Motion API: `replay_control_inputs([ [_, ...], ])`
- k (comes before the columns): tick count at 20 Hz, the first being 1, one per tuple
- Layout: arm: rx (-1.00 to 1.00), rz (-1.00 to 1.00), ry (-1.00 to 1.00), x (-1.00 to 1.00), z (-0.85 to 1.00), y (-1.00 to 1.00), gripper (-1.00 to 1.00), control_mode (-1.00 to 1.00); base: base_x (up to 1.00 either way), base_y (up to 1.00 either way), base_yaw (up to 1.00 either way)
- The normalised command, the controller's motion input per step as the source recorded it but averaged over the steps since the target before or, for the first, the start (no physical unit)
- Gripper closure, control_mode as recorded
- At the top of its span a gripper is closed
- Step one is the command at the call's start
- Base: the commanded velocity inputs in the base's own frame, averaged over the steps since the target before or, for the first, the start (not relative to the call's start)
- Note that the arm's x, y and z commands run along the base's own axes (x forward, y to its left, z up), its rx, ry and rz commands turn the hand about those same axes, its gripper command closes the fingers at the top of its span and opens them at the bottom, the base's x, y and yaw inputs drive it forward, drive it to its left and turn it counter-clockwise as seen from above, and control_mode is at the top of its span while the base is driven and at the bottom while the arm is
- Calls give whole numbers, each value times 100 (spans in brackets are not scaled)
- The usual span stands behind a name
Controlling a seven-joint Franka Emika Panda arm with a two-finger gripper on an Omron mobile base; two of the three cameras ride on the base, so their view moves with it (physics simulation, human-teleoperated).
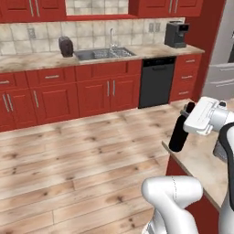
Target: Move the drinks to the dining counter.
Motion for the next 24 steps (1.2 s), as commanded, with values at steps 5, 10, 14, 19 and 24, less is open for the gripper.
replay_control_inputs([
  [5,0,0,0,0,0,0,100,100,-61,-4,-36],
  [10,0,0,0,0,0,0,100,100,-45,-2,-40],
  [14,0,0,0,0,0,0,100,100,-34,-23,-43],
  [19,0,0,0,0,0,0,100,100,-28,-28,-39],
  [24,0,0,0,0,0,0,100,100,-10,-22,-31],
])
